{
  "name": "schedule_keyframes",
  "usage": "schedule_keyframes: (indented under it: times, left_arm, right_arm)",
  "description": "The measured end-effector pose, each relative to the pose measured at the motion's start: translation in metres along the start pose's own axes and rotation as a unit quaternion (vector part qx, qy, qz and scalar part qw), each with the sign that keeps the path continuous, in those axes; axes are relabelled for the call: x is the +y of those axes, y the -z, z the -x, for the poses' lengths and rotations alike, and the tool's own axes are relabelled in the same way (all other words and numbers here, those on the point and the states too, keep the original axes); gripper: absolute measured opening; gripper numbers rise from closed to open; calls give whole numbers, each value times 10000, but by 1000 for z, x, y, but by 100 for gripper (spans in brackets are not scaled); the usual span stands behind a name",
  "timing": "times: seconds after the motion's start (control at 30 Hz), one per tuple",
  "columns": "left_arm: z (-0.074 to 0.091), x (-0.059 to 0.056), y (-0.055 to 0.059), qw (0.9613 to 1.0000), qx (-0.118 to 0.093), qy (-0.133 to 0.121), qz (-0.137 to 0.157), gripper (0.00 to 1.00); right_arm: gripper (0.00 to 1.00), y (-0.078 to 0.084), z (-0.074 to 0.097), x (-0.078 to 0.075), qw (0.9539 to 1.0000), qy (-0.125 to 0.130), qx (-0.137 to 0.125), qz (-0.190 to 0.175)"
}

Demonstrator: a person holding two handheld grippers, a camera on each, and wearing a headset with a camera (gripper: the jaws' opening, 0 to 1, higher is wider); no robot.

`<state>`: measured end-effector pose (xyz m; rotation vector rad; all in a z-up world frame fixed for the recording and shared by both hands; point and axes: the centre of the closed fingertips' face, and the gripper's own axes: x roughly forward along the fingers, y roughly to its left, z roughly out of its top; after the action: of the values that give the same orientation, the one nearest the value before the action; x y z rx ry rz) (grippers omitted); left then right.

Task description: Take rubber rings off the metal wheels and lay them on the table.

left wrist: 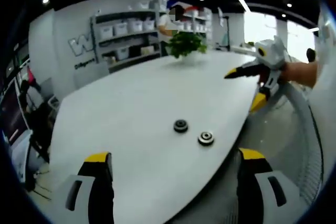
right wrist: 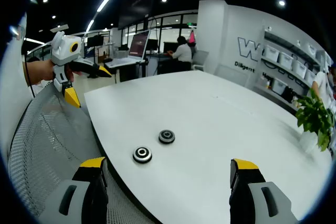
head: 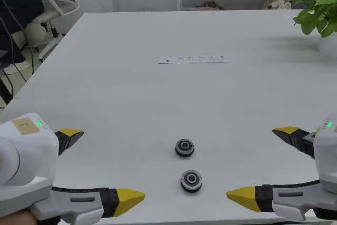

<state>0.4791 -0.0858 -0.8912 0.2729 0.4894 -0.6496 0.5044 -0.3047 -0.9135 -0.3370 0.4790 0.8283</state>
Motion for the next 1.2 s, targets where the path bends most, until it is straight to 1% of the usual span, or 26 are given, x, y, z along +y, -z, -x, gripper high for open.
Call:
schedule_keyframes:
  times: [0.33, 0.5, 0.63, 0.93, 1.2]
  left_arm:
    - [1, 0, -1, 10000, -12, 6, -37, 98]
    - [1, 0, 0, 10000, -2, 15, -38, 97]
    - [1, 0, -1, 10000, -40, 24, -81, 95]
    - [2, 0, 1, 9999, 3, 39, -96, 95]
    - [2, 1, -1, 9999, 3, 45, -141, 94]
  right_arm:
    - [97, 0, -1, 0, 10000, -28, 35, -5]
    - [97, 2, -1, 2, 10000, -53, 60, 9]
    - [98, 3, -1, 3, 10000, -66, 69, 10]
    - [97, 3, 0, 3, 9999, -58, 81, 64]
    - [96, 2, 0, 2, 9999, -72, 90, 117]
